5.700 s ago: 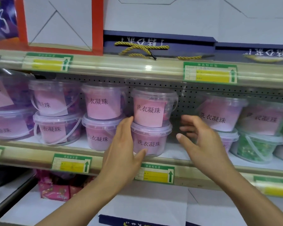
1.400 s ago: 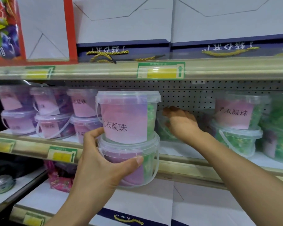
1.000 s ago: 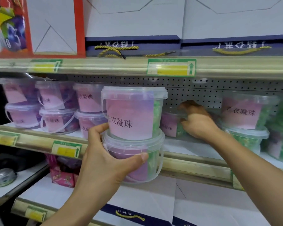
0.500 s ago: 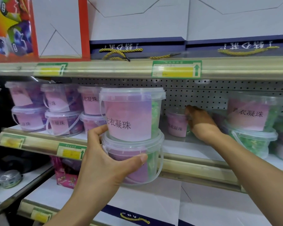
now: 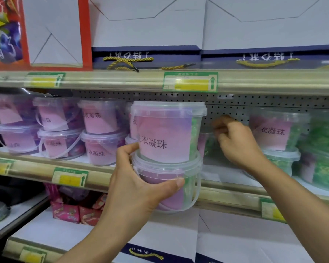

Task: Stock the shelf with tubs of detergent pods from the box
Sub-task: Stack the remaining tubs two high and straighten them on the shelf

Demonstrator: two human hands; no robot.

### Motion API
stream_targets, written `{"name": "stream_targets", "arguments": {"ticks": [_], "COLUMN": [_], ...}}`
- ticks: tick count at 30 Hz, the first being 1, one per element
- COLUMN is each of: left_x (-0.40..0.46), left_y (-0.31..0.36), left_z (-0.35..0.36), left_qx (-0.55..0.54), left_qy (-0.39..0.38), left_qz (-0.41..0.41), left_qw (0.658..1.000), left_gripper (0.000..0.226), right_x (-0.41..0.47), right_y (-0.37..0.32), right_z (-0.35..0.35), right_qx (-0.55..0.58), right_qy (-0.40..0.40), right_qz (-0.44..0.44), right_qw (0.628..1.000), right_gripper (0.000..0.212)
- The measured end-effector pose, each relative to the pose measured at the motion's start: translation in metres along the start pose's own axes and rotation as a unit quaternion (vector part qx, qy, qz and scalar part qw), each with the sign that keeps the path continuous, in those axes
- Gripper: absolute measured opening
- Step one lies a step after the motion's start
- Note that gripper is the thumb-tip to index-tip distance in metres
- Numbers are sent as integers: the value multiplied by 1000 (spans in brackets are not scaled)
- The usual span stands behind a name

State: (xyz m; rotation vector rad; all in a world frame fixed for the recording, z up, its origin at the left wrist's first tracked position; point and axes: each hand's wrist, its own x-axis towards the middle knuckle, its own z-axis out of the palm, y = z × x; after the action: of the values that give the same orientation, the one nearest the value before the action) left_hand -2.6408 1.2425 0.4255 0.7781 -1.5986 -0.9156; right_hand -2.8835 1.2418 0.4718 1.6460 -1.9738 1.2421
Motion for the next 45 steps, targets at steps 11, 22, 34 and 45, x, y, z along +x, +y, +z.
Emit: {"name": "stream_targets", "arguments": {"ticks": [11, 22, 34, 45], "left_x": [34, 46, 55, 53], "left_y": [-3, -28, -44, -30], "left_z": [78, 89, 70, 58], "left_qx": [14, 68, 171, 165], "left_qy": [-14, -87, -146, -200], "left_qz": [51, 47, 48, 49], "left_qw": [999, 993, 973, 965], "left_gripper": [86, 98, 87, 95], "right_x": [-43, -38, -39, -27], "right_y": [-10, 10, 25, 4], "right_z": [-57, -16, 0, -6], "right_qx": [218, 267, 192, 213], "right_qy": [-144, -139, -119, -63], "right_qz": [66, 110, 99, 159], "right_qw": [963, 947, 969, 962], "right_gripper": [21, 51, 46, 111]}}
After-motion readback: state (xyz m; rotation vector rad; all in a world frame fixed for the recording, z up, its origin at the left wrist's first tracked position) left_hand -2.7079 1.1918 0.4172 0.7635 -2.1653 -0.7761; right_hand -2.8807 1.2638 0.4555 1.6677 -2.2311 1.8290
